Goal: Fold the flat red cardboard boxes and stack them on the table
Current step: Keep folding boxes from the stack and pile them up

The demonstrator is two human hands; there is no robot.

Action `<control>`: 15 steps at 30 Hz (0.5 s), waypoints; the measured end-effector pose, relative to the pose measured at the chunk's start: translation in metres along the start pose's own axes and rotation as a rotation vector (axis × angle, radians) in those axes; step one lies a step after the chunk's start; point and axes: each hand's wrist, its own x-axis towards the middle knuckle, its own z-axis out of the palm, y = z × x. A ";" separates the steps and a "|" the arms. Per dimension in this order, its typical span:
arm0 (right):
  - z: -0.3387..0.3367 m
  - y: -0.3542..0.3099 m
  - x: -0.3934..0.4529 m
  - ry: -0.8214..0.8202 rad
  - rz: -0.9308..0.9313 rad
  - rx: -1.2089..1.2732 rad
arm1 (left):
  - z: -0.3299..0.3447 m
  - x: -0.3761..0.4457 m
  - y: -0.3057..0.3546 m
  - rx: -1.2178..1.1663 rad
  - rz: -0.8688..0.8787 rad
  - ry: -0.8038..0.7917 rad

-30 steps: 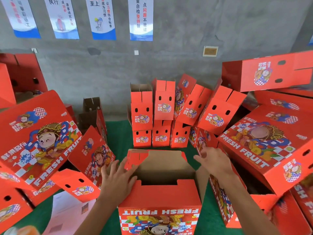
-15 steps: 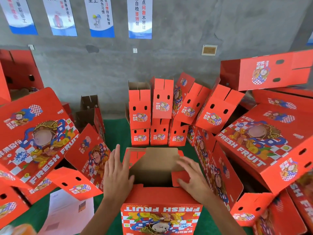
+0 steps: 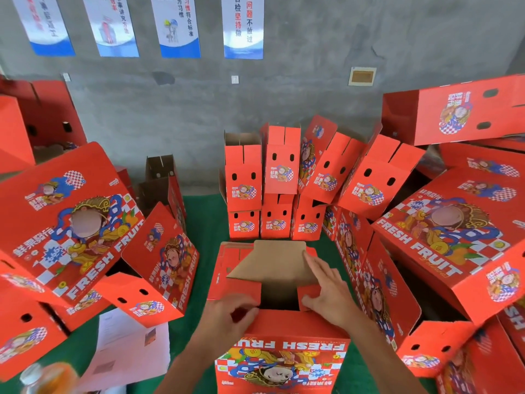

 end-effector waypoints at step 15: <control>0.005 0.004 -0.001 0.028 -0.043 0.222 | -0.002 0.024 0.005 -0.009 -0.333 -0.158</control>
